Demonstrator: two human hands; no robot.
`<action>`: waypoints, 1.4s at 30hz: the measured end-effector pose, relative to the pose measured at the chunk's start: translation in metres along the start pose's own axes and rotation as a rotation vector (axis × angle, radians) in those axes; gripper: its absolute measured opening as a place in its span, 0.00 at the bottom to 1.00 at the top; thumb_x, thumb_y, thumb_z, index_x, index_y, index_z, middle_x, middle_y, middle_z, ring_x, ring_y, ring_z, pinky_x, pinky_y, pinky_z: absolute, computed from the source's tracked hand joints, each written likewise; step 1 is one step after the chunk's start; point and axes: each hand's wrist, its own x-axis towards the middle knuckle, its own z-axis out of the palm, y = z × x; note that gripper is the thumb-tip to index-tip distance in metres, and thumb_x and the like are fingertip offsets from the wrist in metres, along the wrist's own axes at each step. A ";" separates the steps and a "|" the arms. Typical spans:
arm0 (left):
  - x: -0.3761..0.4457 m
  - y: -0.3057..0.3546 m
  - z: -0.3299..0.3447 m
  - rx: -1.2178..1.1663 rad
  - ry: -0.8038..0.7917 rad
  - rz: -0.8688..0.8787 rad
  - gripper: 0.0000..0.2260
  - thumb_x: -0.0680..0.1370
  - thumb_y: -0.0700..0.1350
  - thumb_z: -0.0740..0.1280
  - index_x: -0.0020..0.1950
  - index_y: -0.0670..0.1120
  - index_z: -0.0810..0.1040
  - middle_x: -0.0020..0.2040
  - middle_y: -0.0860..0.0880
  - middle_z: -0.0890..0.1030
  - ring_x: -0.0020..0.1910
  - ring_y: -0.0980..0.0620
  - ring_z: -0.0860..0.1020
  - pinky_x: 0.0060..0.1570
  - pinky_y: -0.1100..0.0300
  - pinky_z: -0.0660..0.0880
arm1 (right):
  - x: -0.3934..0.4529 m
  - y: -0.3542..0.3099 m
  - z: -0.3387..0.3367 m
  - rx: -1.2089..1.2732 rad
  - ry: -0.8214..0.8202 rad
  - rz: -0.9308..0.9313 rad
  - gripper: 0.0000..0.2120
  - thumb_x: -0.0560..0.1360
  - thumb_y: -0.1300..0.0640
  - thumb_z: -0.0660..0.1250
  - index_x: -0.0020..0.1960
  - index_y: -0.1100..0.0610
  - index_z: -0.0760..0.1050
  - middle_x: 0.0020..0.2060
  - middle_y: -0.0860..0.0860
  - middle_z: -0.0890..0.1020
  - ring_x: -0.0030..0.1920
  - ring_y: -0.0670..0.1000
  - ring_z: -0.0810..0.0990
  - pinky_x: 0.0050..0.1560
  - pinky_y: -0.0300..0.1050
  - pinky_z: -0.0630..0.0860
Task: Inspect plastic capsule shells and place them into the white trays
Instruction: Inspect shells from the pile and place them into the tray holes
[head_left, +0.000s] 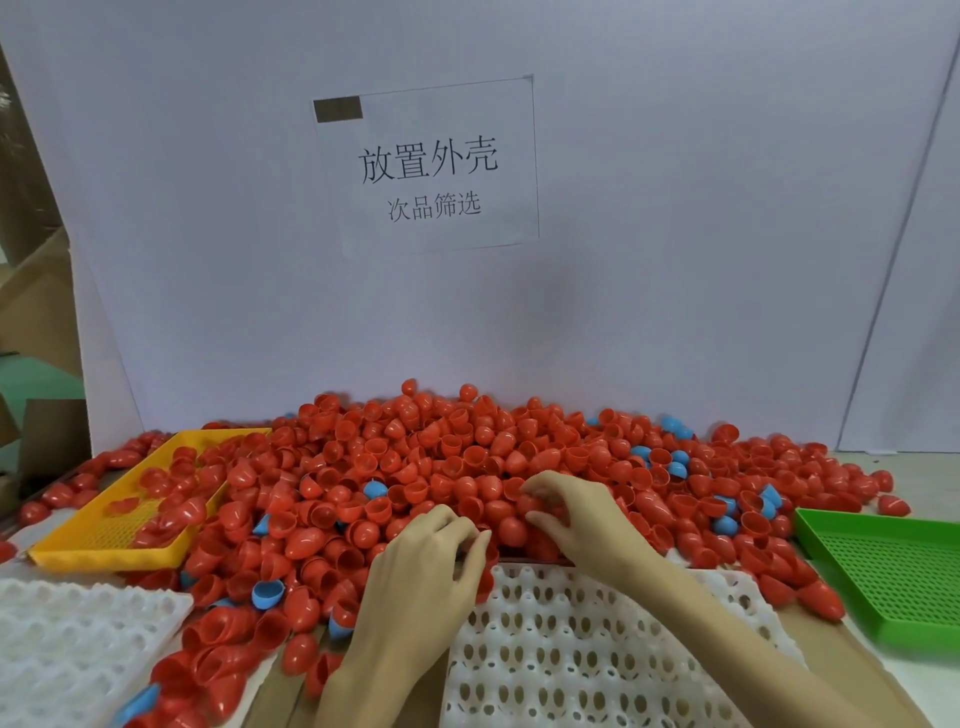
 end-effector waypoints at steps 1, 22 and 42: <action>0.000 0.001 0.000 0.000 0.007 0.001 0.12 0.84 0.54 0.66 0.42 0.55 0.80 0.41 0.60 0.76 0.41 0.59 0.76 0.36 0.67 0.71 | -0.002 0.002 -0.004 0.045 0.037 0.017 0.14 0.81 0.56 0.71 0.67 0.49 0.79 0.57 0.44 0.84 0.58 0.41 0.81 0.60 0.34 0.76; -0.002 0.013 0.005 0.088 0.029 0.135 0.11 0.80 0.46 0.73 0.62 0.50 0.82 0.54 0.58 0.78 0.52 0.60 0.76 0.39 0.73 0.72 | -0.033 0.028 -0.053 0.355 0.210 0.094 0.10 0.76 0.50 0.77 0.57 0.43 0.82 0.53 0.32 0.84 0.57 0.36 0.83 0.57 0.37 0.80; -0.008 0.053 0.009 -0.805 -0.089 -0.088 0.12 0.79 0.45 0.75 0.60 0.59 0.85 0.51 0.55 0.88 0.51 0.53 0.87 0.54 0.61 0.82 | -0.068 -0.009 -0.076 0.870 -0.295 0.049 0.13 0.82 0.47 0.71 0.63 0.51 0.83 0.58 0.54 0.87 0.60 0.55 0.86 0.61 0.45 0.82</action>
